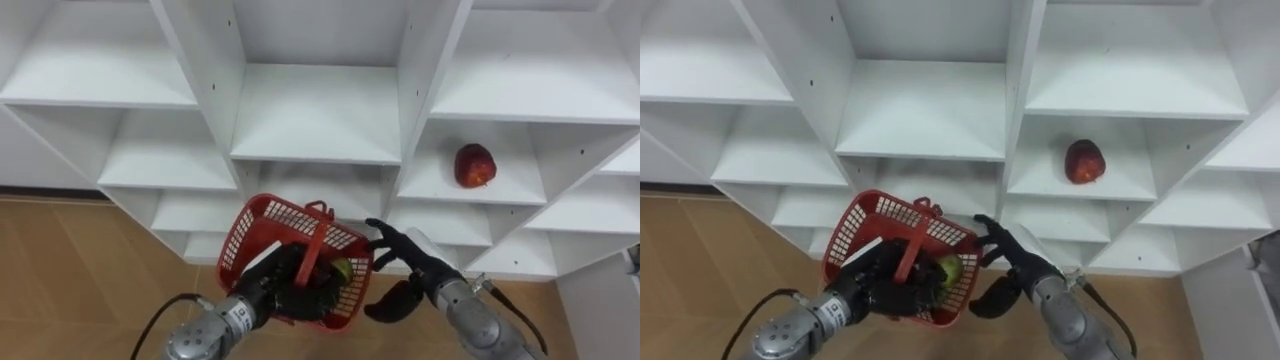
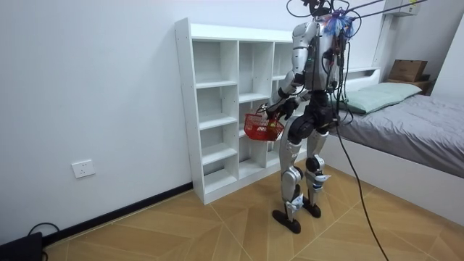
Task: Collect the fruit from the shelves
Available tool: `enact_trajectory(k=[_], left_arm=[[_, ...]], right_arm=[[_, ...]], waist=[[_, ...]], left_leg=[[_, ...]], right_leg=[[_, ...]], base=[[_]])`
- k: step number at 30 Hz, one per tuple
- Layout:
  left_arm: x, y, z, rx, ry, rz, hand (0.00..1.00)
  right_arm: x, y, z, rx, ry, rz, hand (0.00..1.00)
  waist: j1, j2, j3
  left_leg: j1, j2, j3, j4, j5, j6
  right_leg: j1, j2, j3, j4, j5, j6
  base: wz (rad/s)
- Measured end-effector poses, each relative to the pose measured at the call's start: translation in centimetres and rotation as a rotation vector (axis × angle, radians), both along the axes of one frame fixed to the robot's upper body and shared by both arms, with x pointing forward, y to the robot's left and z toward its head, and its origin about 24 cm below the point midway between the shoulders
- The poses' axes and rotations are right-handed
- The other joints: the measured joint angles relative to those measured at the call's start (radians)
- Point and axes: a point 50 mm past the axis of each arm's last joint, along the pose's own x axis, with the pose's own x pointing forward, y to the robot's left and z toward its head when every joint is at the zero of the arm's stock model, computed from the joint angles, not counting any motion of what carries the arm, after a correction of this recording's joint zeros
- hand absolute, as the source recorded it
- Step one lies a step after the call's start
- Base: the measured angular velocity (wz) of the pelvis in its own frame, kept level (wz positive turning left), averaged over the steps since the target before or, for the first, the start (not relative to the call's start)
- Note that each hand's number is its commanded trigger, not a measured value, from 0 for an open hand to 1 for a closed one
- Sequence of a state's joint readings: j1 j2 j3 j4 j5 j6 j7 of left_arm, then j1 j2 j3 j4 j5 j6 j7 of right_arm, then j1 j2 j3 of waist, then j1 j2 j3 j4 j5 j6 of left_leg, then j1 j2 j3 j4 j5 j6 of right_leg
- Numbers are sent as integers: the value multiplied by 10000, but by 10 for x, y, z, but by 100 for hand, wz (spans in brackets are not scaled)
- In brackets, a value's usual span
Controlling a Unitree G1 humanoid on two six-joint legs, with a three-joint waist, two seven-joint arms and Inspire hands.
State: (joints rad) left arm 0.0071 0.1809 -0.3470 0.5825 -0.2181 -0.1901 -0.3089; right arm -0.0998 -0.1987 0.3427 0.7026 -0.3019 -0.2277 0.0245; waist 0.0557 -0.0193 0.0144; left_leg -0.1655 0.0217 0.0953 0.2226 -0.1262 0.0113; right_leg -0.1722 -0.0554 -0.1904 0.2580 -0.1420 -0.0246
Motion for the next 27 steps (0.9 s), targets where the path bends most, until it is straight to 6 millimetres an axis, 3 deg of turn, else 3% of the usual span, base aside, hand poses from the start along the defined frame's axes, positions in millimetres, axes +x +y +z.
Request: enact_trajectory(k=[3,8,11,16,21,27], left_arm=[[-7,6,-4,29,172,512,100],[-21,17,-11,260,492,1318,100],[-28,21,-14,343,660,1739,100],[-42,35,-20,589,989,2736,100],[-45,40,-22,809,1066,3202,100],[-61,40,-29,840,1500,3344,100]], right_arm=[[-8,-1,0,204,-24,-139,0],[-18,-7,2,1324,54,-1165,0],[-24,-11,9,1750,-301,-1618,0],[-34,-25,16,1900,-813,-2565,0],[-39,-32,15,1827,-938,-3251,0],[-40,-32,15,1666,-1175,-3598,0]], waist=[[-61,-33,-31],[-258,-296,-145],[-286,-356,-142],[-555,-255,-114],[-604,-134,-50],[-791,16,-67]], left_leg=[[551,-5,58,-265,-21,-27],[1209,5,172,-471,-72,-97],[1509,35,330,-577,-117,-123],[1874,97,449,-569,-283,-152],[1957,173,673,-572,-354,-180],[1945,196,832,-580,-382,-203]], right_leg=[[514,51,27,-231,-9,22],[1108,128,141,-405,-40,24],[1234,218,395,-535,-37,21],[1609,299,535,-703,-37,29],[1696,366,666,-700,-2,5],[1627,399,818,-726,-12,0]], base=[[-5],[-6],[-18],[-12],[-12],[-8]])
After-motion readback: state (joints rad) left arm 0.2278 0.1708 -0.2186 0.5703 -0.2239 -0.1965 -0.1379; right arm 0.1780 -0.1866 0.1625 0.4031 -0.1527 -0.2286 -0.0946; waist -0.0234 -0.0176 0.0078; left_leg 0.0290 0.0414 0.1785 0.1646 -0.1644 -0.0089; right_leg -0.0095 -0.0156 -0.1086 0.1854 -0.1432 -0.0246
